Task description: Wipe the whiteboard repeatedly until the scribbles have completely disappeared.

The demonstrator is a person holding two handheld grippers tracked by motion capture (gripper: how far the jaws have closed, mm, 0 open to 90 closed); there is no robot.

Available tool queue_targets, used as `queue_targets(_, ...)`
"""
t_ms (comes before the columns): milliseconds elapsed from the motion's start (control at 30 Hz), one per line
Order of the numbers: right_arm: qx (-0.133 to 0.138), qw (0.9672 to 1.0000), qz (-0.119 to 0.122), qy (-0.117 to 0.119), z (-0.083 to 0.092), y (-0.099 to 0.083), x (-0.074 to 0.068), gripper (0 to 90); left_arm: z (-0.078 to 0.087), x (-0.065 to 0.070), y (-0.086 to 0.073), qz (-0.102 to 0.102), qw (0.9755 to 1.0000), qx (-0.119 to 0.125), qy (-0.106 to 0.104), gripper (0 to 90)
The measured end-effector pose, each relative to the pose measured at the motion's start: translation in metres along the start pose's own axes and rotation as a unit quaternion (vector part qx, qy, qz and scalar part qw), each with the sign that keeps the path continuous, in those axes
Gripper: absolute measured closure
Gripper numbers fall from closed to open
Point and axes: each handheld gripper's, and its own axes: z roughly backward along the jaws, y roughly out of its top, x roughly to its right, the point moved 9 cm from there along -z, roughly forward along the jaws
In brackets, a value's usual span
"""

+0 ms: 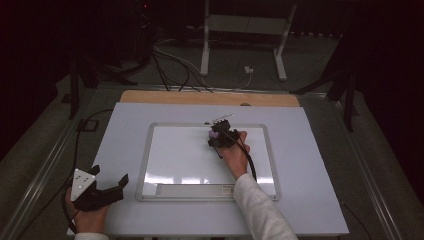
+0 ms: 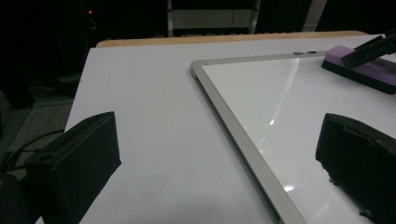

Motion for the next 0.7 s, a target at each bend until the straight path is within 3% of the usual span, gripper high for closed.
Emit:
queue_targets(100,-0.002,1.0,-0.004,-0.001,0.004,-0.006,0.004,41.1,0.0,0.0,0.0,-0.001,1.0,0.0,0.0,0.6)
queue_targets(267,-0.001,0.9994,-0.033,0.01,0.017,-0.025,0.014,41.1,-0.001,0.0,-0.001,-0.002,1.0,-0.002,-0.001,0.6)
queue_targets(467,-0.005,0.9992,-0.037,0.015,0.029,-0.042,0.022,41.1,-0.001,0.002,0.0,-0.005,1.0,-0.003,-0.001,0.6)
queue_targets(700,-0.005,0.9993,-0.033,0.015,0.033,-0.046,0.024,40.9,-0.001,0.001,-0.001,-0.004,1.0,-0.003,0.0,0.6)
